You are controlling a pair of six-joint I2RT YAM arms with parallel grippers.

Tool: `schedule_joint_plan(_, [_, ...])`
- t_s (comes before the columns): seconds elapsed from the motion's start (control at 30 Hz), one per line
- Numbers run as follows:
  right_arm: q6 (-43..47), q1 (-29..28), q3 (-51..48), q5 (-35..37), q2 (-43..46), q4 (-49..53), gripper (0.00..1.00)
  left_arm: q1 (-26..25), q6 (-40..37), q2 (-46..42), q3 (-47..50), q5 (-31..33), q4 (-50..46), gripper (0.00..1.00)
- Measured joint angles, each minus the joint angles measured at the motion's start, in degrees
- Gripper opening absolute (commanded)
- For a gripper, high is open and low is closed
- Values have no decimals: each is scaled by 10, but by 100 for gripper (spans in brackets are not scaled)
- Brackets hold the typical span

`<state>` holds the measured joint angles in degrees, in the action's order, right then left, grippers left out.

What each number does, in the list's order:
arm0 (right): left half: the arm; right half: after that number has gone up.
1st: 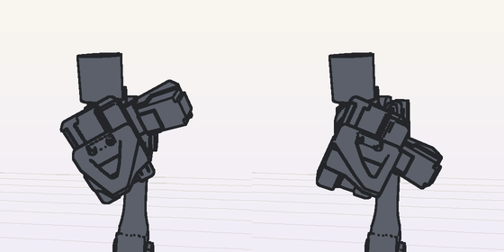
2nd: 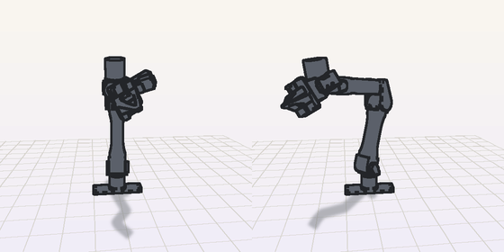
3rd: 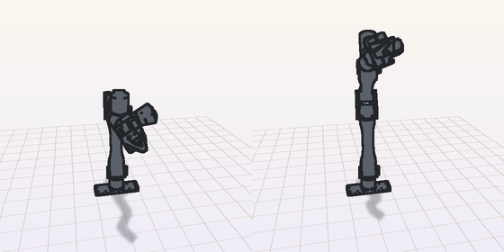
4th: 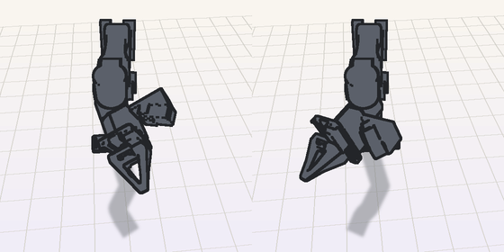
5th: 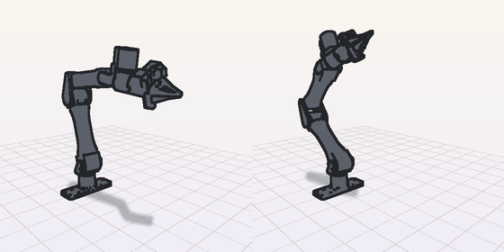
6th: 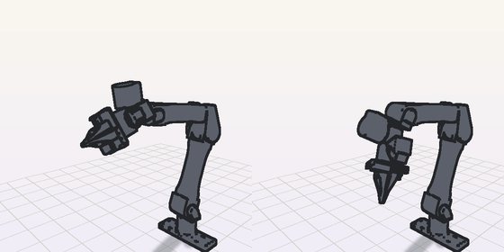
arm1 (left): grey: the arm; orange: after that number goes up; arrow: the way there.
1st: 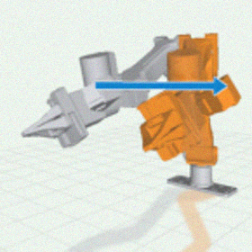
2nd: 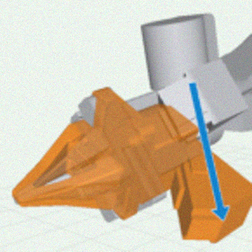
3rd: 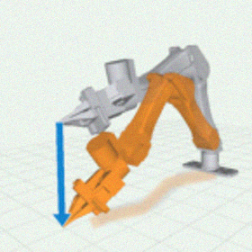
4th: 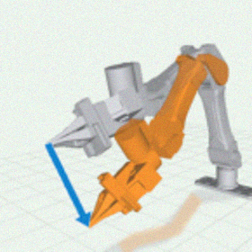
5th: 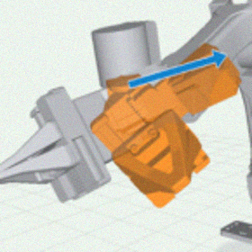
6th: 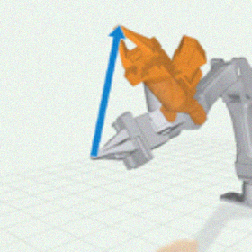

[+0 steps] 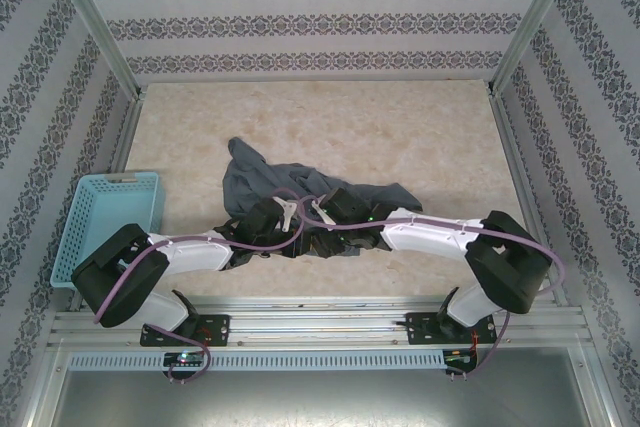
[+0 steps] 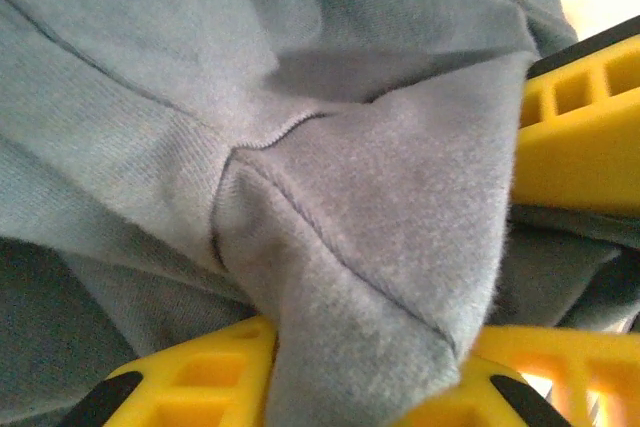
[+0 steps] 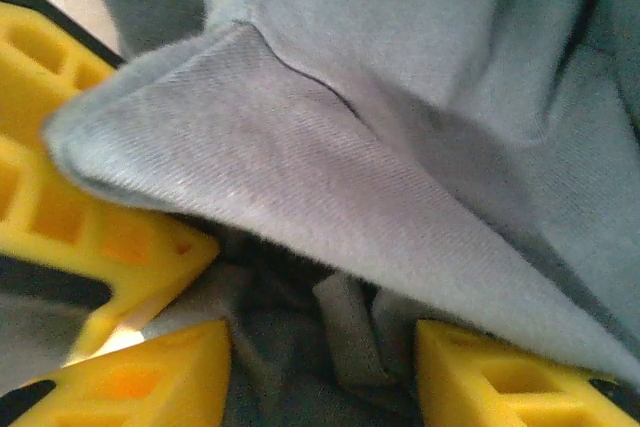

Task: Fold the inside-out t-shirt

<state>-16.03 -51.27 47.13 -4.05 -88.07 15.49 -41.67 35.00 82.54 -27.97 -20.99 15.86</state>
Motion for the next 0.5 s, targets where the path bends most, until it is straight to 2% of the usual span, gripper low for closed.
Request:
schedule_joint_plan(0.13, [1, 0, 1, 13, -10, 0, 20, 0, 0, -2, 0, 0, 0, 21])
schedule_joint_plan(0.2, [2, 0, 1, 16, -7, 0, 12, 0, 0, -2, 0, 0, 0, 21])
schedule_joint_plan(0.37, [0, 0, -13, 0, 44, -11, 0, 0, 0, -2, 0, 6, 0, 19])
schedule_joint_plan(0.5, [-7, 0, -53, -22, 112, -40, 0, 0, 0, -2, 0, 13, 0, 19])
